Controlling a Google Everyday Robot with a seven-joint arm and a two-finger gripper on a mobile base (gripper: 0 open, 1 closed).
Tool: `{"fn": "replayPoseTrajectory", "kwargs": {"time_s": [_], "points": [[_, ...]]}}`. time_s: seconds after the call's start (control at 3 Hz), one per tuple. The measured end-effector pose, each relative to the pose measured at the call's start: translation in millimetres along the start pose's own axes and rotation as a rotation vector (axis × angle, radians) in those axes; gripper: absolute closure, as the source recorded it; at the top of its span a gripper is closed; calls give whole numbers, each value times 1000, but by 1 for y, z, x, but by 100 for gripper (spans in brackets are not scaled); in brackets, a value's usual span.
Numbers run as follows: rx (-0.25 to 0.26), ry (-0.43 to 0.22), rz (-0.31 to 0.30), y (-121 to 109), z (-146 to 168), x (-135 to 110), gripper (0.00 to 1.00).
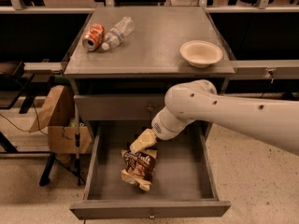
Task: Pick brown chip bag from middle drawer and place on counter
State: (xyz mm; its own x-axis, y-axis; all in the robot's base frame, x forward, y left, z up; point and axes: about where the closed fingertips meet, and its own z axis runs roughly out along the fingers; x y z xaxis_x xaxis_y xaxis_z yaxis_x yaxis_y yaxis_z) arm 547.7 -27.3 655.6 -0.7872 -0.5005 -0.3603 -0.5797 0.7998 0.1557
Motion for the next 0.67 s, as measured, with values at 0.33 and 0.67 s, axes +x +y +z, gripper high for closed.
{"fn": "replayPoseTrajectory", "kwargs": {"time_s": [0.33, 0.67], "points": [[-55, -24, 134, -5, 66, -12, 0], [-106, -26, 296, -3, 155, -16, 0]]}}
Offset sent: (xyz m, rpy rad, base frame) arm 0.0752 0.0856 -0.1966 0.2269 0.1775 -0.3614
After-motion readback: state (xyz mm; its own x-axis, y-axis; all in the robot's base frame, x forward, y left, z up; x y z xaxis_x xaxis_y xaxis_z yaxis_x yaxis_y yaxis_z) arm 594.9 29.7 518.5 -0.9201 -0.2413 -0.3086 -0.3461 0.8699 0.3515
